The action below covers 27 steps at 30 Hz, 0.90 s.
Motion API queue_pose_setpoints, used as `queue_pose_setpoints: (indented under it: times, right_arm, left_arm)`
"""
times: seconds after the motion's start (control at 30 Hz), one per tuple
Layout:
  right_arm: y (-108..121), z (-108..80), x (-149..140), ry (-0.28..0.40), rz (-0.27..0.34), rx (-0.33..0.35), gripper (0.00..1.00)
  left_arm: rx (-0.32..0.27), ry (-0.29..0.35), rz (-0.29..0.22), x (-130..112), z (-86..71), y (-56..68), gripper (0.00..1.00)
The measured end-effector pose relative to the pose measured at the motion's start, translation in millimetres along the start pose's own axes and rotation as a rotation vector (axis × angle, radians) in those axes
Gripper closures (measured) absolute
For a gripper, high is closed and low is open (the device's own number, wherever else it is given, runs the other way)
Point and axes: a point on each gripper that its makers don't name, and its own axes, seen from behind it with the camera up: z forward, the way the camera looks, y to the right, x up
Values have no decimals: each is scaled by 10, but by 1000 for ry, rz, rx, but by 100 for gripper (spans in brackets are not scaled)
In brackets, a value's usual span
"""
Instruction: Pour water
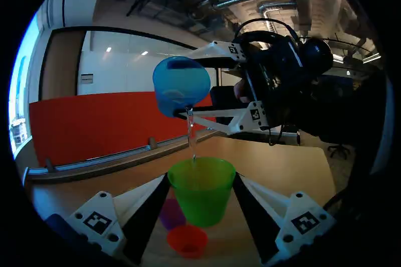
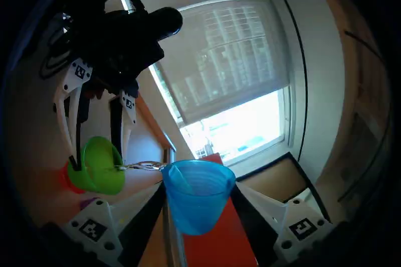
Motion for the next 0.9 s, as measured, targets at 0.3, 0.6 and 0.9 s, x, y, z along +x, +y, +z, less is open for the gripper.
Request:
queue_pose_setpoints:
  times: [0.3, 0.6, 0.9]
  right_arm:
    - [33, -17, 31, 4, -36, -12, 10]
    - [47, -31, 60, 5, -68, -22, 10]
    - [49, -32, 80, 4, -105, -30, 10]
  left_arm:
    - [2, 2, 0, 3, -2, 1, 11]
    - [1, 1, 0, 0, 11, 8, 11]
    - [2, -1, -1, -21, 5, -8, 11]
